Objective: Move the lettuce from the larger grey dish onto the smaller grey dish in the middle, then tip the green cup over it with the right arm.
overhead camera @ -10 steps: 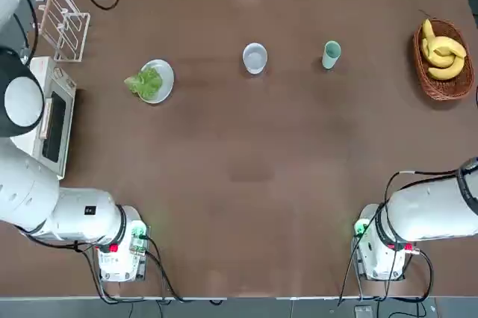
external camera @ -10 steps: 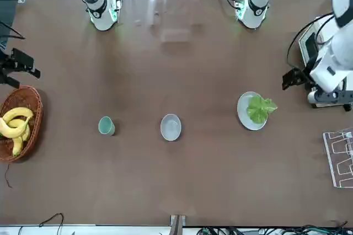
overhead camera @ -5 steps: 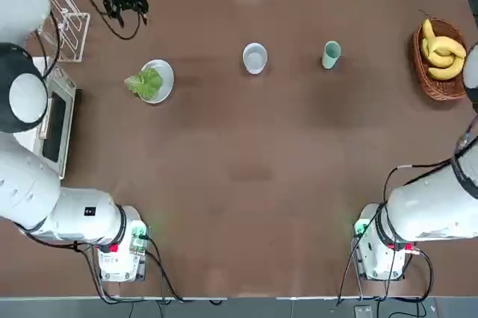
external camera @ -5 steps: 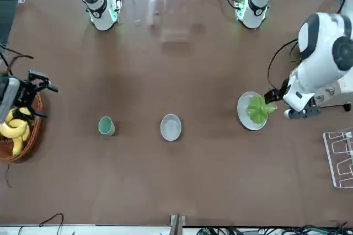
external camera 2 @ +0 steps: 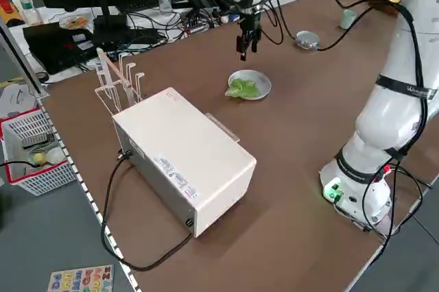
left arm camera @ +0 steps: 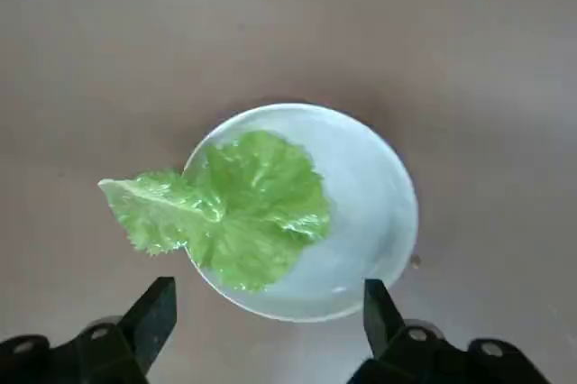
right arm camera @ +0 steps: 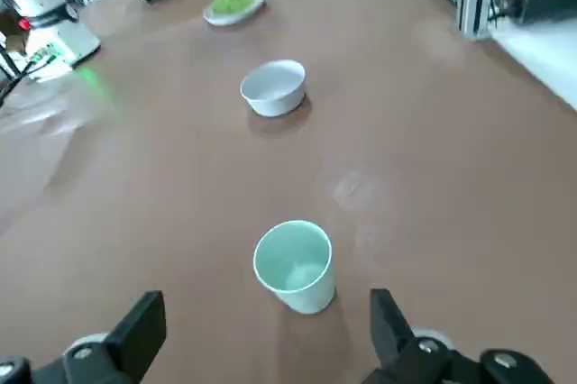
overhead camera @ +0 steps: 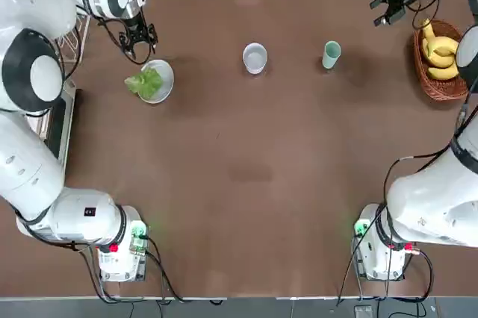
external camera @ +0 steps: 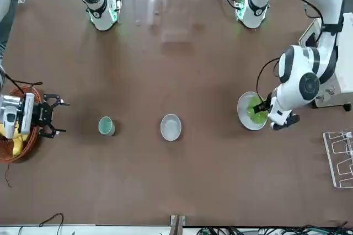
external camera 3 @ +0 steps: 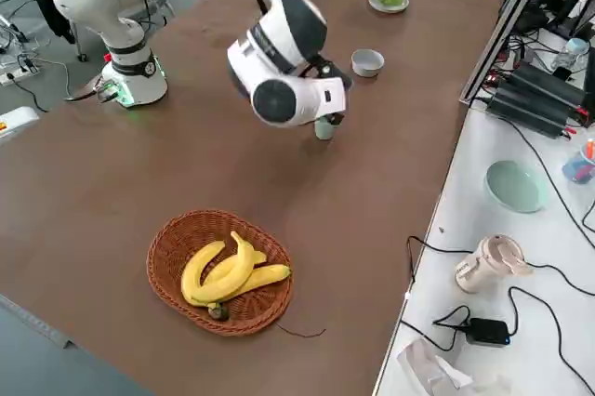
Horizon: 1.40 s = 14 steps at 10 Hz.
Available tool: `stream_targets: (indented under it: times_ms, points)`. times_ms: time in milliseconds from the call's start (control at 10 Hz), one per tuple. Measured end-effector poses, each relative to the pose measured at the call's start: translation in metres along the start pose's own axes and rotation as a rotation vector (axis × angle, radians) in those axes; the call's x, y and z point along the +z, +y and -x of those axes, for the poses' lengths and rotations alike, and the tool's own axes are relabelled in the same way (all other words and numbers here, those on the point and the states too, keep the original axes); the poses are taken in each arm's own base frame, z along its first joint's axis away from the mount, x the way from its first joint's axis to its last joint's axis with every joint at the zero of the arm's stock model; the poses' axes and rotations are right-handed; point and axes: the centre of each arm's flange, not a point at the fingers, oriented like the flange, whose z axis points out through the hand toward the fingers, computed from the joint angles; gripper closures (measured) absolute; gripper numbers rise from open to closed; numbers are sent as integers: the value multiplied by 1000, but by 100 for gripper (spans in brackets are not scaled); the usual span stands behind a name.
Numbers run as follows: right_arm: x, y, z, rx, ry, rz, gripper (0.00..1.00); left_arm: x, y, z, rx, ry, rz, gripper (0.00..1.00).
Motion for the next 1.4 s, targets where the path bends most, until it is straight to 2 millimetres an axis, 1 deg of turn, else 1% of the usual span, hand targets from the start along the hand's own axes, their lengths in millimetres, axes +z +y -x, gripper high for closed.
stream_targets:
  times_ms: [200,300,400,500,700,800,900,1100,1300,1400]
  points:
    - [16,9,46,-42,82,12,0,30,1,-8,-17,-2,-22,9]
    - [29,14,69,-49,131,46,0,43,-1,-12,-27,-6,-21,9]
    - [41,18,89,-50,174,98,0,53,-7,-16,-40,-11,-18,9]
    - [49,21,103,-61,196,138,0,61,-19,-20,-54,-11,-22,10]
    - [62,24,113,-84,210,158,0,72,-45,-24,-70,-12,-47,14]
    - [69,25,115,-106,214,154,0,74,-50,-25,-74,-9,-47,21]
    - [80,26,118,-129,219,140,0,76,-48,-24,-82,-8,-46,23]
    - [104,26,126,-171,224,116,0,80,-39,-23,-99,4,-40,23]
    - [118,22,139,-170,224,107,0,95,-34,-22,-101,5,-35,26]
    - [124,20,144,-162,224,103,0,102,-34,-22,-104,1,-34,32]
